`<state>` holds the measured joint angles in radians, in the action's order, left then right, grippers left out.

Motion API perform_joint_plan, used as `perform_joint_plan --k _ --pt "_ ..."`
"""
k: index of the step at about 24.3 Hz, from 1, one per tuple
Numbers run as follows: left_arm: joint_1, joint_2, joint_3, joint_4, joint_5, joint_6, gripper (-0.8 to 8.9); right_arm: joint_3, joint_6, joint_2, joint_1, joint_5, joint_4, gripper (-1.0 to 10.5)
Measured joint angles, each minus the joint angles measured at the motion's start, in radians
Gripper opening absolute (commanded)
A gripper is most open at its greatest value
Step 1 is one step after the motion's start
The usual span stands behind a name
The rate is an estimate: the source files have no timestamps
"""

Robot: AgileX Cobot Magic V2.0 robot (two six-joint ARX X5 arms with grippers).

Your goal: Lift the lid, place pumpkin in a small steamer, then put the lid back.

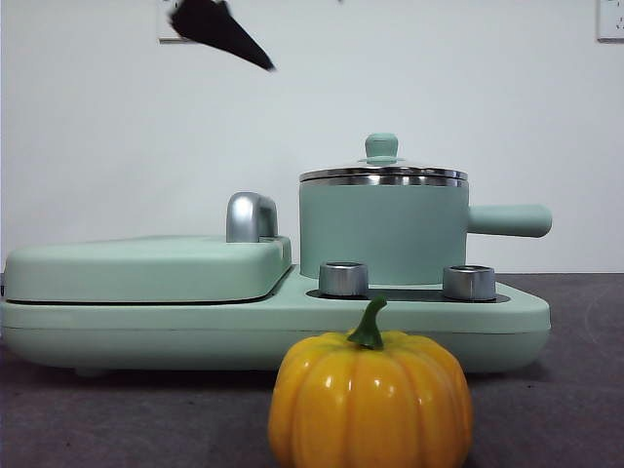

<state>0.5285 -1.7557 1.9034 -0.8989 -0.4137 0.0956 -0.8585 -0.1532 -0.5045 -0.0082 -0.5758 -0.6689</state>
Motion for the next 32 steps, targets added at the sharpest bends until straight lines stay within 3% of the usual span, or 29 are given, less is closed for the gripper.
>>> perform_joint_plan --k 10,19,23,28,32 --pt "0.099 -0.300 0.347 -0.136 0.130 -0.008 5.58 0.000 0.000 0.000 0.000 0.000 0.000 5.0" --pt "0.165 -0.411 0.383 -0.239 0.250 -0.059 5.48 0.000 0.000 0.000 0.000 0.000 -0.003 5.0" --pt "0.195 -0.414 0.384 -0.224 0.288 -0.113 4.28 0.000 0.000 0.000 0.000 0.000 -0.031 5.0" --pt "0.205 -0.417 0.385 -0.217 0.311 -0.137 1.69 0.000 0.000 0.000 0.000 0.000 -0.050 5.0" --pt "0.205 -0.417 0.396 -0.219 0.308 -0.152 1.39 0.000 0.000 0.000 0.000 0.000 -0.050 5.0"
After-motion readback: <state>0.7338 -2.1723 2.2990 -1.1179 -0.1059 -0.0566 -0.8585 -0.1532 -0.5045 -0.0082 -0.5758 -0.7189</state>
